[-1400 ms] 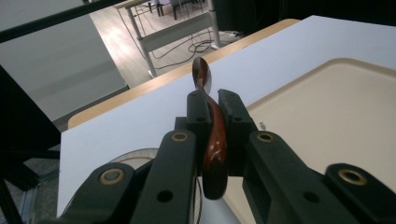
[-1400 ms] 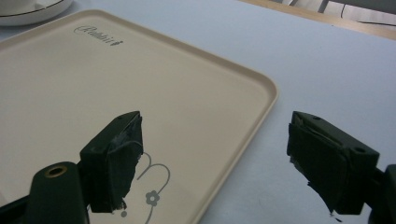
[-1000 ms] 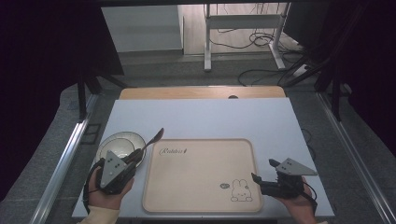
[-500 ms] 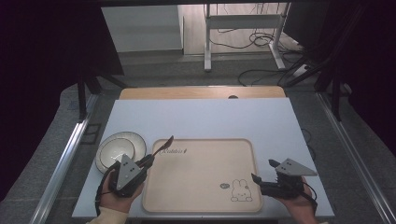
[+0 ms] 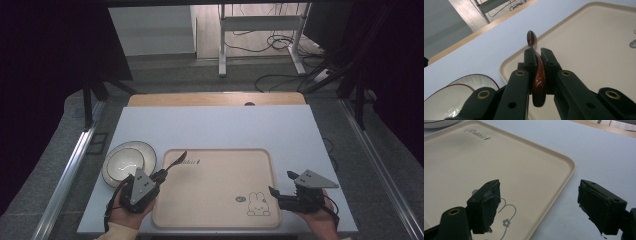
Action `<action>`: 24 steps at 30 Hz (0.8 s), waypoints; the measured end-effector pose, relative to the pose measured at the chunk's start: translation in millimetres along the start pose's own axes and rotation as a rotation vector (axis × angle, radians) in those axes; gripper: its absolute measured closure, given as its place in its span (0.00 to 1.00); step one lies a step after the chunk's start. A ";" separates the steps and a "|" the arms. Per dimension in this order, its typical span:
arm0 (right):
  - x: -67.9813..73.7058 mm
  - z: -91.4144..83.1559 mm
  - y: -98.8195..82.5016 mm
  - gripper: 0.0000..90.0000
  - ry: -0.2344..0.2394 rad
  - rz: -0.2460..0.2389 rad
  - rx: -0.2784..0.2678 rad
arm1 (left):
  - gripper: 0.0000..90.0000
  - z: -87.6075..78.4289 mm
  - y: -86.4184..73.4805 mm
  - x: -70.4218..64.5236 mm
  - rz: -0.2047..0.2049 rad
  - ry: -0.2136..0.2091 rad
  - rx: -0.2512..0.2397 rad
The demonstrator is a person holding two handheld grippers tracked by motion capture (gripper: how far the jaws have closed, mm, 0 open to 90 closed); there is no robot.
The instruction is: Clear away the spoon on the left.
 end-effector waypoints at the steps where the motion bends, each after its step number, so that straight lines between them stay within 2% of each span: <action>1: 0.1 0.1 0.0 0.21 0.001 -0.001 0.000 | 0.94 1.0 -0.4 -1.2 0.011 0.001 0.008; 6: 0.3 0.9 -0.7 0.21 0.003 0.000 0.005 | 0.94 6.2 -0.8 -6.3 0.048 -0.002 0.025; 14: 0.5 1.5 -1.0 0.21 0.004 -0.001 0.008 | 0.94 12.1 -2.1 -12.0 0.055 -0.016 0.040; 24: 0.3 1.7 -1.3 0.21 0.004 -0.002 0.010 | 0.94 19.0 -4.6 -17.5 0.086 -0.027 0.073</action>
Point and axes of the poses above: each handheld gripper's, and its own axes: z roughly forward along the jaws, y roughly out of its top, x roughly to its left, the point moved 5 cm from there along z, roughly forward along the jaws, and after that the axes turned 5 degrees about x, right-handed, at the moved point
